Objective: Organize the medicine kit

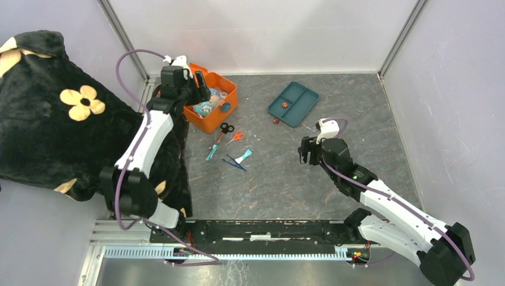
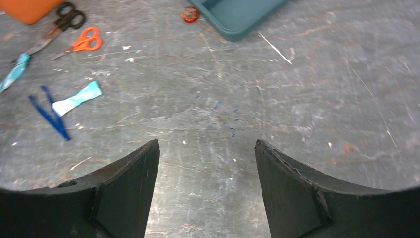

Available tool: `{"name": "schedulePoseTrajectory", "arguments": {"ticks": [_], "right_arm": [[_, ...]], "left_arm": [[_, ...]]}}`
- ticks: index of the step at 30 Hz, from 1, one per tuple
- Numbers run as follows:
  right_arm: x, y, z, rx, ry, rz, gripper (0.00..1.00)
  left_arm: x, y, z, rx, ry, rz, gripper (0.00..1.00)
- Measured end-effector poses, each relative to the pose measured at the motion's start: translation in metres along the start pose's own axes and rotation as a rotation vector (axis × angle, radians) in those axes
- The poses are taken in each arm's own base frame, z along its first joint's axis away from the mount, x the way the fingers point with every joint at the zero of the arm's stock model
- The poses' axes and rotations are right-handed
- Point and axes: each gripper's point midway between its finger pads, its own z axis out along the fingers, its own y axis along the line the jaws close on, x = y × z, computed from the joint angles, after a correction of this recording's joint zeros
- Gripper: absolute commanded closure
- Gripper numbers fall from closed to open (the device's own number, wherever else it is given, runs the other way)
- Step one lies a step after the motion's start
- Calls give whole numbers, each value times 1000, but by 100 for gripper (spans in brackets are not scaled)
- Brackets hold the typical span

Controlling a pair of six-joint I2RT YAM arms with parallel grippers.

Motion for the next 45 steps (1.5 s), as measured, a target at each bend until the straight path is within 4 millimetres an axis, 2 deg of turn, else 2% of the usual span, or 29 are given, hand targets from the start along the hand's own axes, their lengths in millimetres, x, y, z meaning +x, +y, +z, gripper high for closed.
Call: {"name": "schedulePoseTrajectory", "arguments": {"ticks": [3,5,13,20,27,36,45], "right_arm": [[7,-13,3,79,23,26,22],[10,-19,5,126,35,46,21],[16,-29,20,227,106,104,19],[10,-7,54,194,187,150,19],[30,12,85,170,293,196,19],[27,38,132,126,341,220,21],[33,63,171,58,386,184,22]], "left_arm": [[1,2,-25,-3,-40,1,21],[5,5,-36,-8,-56,0,18],[44,20,-40,-42,-11,0,8],[43,18,-42,-33,-16,-1,7],[37,16,-49,-26,-39,0,7],[35,12,-53,-18,-48,5,7],[35,12,-53,-18,-48,5,7]]}}
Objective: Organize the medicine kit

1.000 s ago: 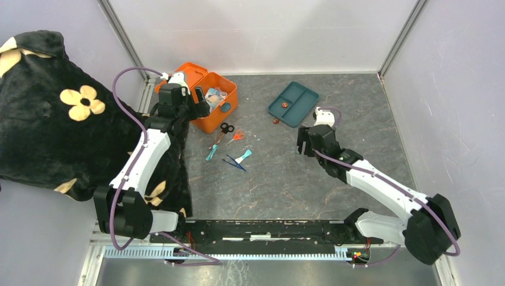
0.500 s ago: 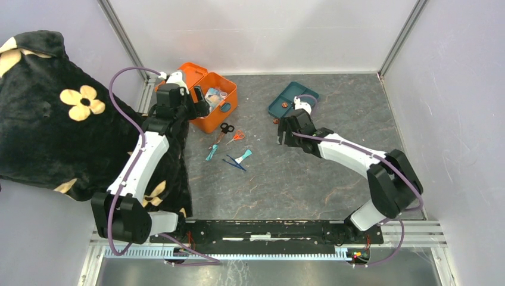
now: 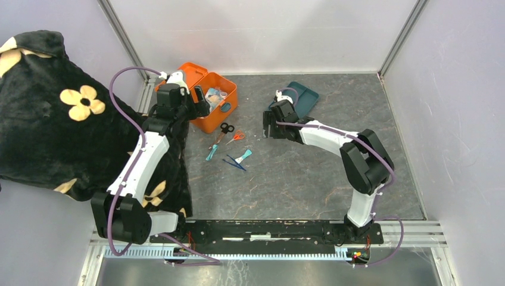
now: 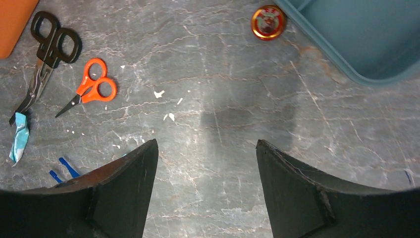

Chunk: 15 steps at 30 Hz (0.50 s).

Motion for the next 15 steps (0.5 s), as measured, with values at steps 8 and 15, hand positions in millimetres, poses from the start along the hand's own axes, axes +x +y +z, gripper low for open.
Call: {"name": "schedulePoseTrajectory", "arguments": {"ticks": [8,15], "right_arm": [[-4,21,11,-44,-2,-66,22],[1,30,15,-68,7,-126,21]], "left_arm": [[0,0,0,0,0,0,7],[0,0,0,0,0,0,7]]}}
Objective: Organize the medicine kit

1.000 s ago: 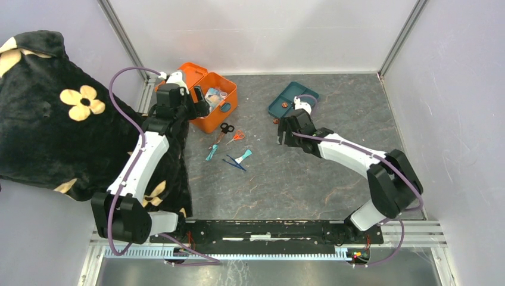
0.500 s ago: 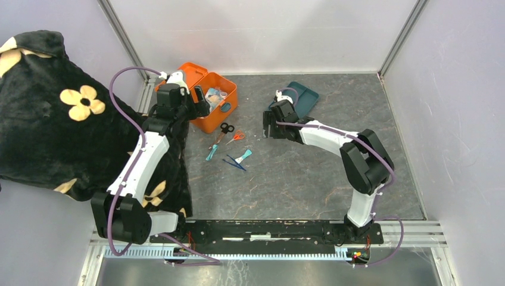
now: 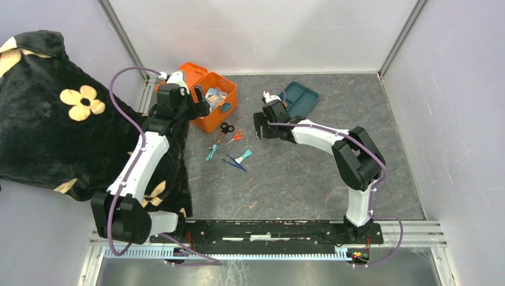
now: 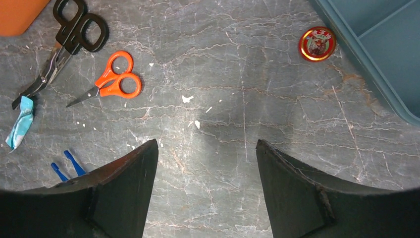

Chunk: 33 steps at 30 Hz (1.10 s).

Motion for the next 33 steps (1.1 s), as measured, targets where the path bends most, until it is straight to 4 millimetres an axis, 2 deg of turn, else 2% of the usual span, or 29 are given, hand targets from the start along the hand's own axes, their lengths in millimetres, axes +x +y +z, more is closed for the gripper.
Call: {"name": "schedulePoseTrajectory", "arguments": {"ticks": [9,14,18,24,33], "right_arm": [[-2,0,-1,14,-11,-46,22],[-13,-4,-2,61,-49,-10,21],[-19,-8,-1,102,-72,35,26],[-31,-2,10,105,-83,47,25],[-27,-25,9,201,-73,46,27]], "left_arm": [[0,0,0,1,0,0,7],[0,0,0,1,0,0,7],[0,0,0,2,0,0,7],[-3,-1,-3,5,-9,0,7],[-4,-2,-4,10,-13,0,7]]}}
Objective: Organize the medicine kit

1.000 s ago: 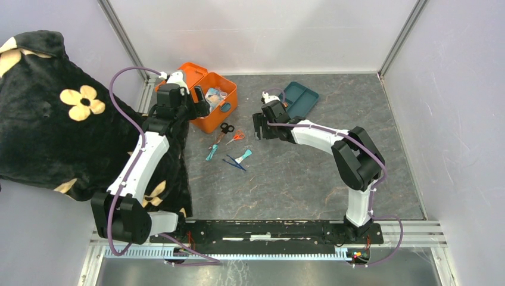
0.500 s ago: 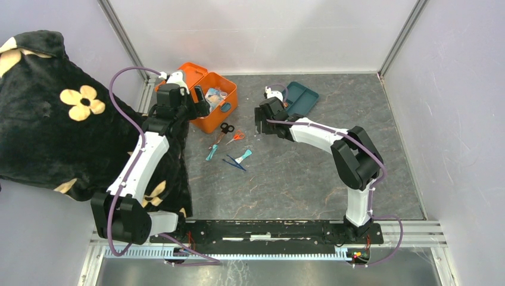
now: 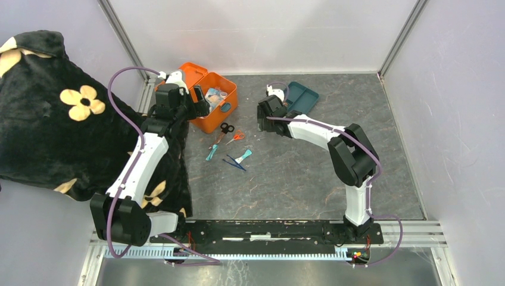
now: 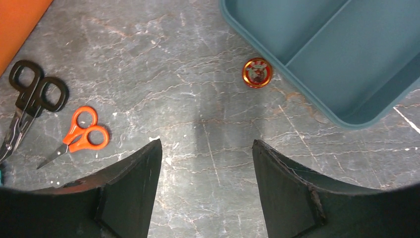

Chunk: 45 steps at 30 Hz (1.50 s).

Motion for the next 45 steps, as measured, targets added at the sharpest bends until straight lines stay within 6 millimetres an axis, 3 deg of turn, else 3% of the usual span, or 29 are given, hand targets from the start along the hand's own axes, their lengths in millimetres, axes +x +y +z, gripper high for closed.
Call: {"name": "schedulePoseTrajectory", "arguments": {"ticks": [8,24,45], "right_arm": [[-8,-13,15,69,-15,71,30],[1,-27,43,205,-34,138,41],[1,-39,60,293,-66,137,52]], "left_arm": [[0,0,0,0,0,0,8],[1,-3,0,19,5,0,8],[1,-10,-3,40,2,6,8]]}}
